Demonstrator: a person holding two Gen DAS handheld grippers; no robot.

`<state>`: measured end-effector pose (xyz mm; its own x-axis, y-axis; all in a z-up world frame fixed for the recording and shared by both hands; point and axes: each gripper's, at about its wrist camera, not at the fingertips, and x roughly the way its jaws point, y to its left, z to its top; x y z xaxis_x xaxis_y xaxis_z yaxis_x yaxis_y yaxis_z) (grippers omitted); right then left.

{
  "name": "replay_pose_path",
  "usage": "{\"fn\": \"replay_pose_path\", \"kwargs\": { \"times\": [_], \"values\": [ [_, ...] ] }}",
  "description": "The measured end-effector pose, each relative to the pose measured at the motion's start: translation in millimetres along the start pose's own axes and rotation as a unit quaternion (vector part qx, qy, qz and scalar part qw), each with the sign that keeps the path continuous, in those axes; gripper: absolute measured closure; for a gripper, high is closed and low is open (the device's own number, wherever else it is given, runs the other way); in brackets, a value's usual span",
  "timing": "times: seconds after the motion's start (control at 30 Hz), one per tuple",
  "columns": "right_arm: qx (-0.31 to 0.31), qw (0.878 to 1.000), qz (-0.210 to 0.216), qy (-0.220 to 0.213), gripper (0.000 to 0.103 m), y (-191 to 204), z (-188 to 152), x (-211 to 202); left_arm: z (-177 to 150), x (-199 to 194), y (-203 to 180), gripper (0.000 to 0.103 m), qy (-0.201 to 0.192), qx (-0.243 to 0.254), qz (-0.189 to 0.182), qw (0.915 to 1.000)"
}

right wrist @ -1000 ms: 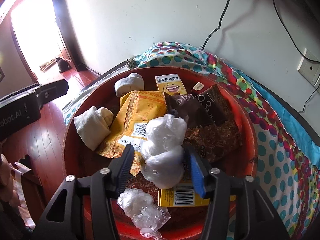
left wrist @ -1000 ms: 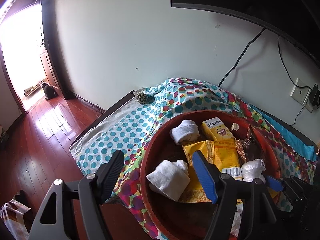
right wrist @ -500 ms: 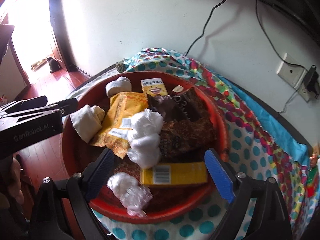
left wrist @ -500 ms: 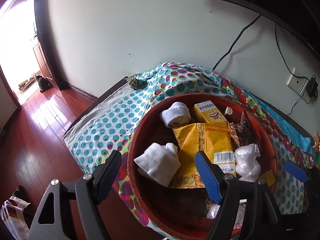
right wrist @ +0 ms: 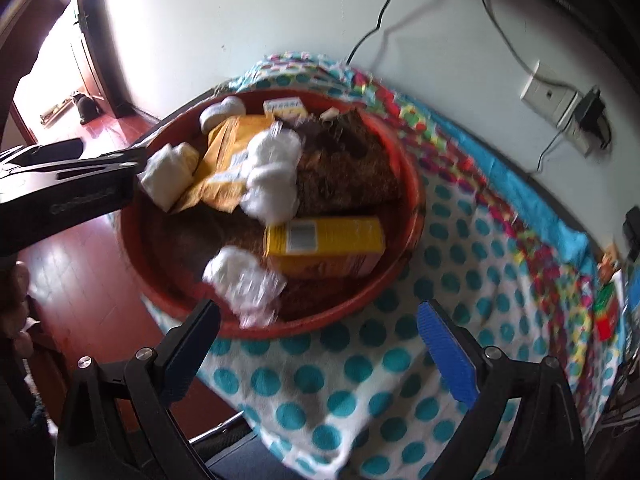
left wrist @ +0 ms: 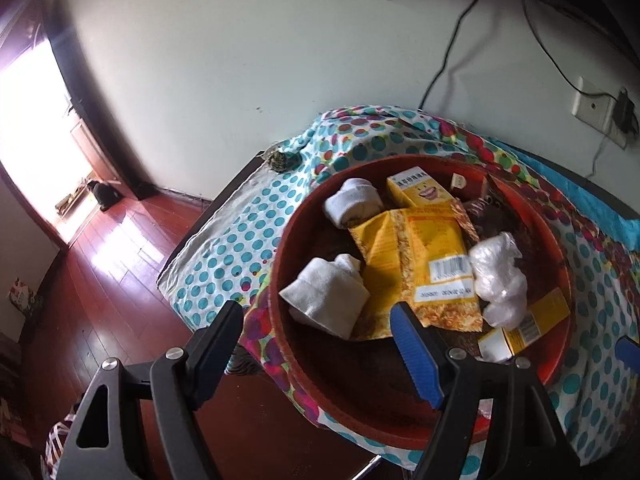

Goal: Organize objects

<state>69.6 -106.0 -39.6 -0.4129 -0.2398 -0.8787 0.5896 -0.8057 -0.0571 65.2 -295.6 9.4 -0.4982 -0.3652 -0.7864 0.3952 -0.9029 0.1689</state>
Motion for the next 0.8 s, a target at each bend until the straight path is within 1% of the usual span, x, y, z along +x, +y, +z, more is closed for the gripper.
{"fn": "replay_pose_path", "kwargs": {
  "times": [0.03, 0.1, 0.17, 0.23, 0.47, 0.8],
  "values": [
    [0.004, 1.000, 0.006, 0.009, 0.005, 0, -4, 1, -2, 0, -6, 0.025, 0.001, 0.006, -0.009, 0.9999],
    [0.014, 0.999, 0.020, 0.034, 0.005, -3, -15, 7, -5, 0, -19, 0.025, 0.009, 0.012, -0.041, 0.9990],
    [0.020, 0.998, 0.026, 0.049, 0.005, -5, -23, 11, -9, 0, -31, 0.025, 0.022, 0.015, -0.072, 0.9971],
    [0.027, 0.998, 0.022, 0.060, 0.005, -9, -27, 15, -12, -2, -40, 0.025, 0.023, 0.025, -0.080, 0.9962],
    [0.062, 0.995, 0.019, 0.079, 0.005, -24, -28, 22, -12, -10, -48, 0.025, 0.014, 0.038, -0.084, 0.9956],
    [0.053, 0.996, 0.013, 0.075, 0.005, -22, -26, 19, -13, -18, -48, 0.025, 0.017, 0.038, -0.093, 0.9948]
  ]
}}
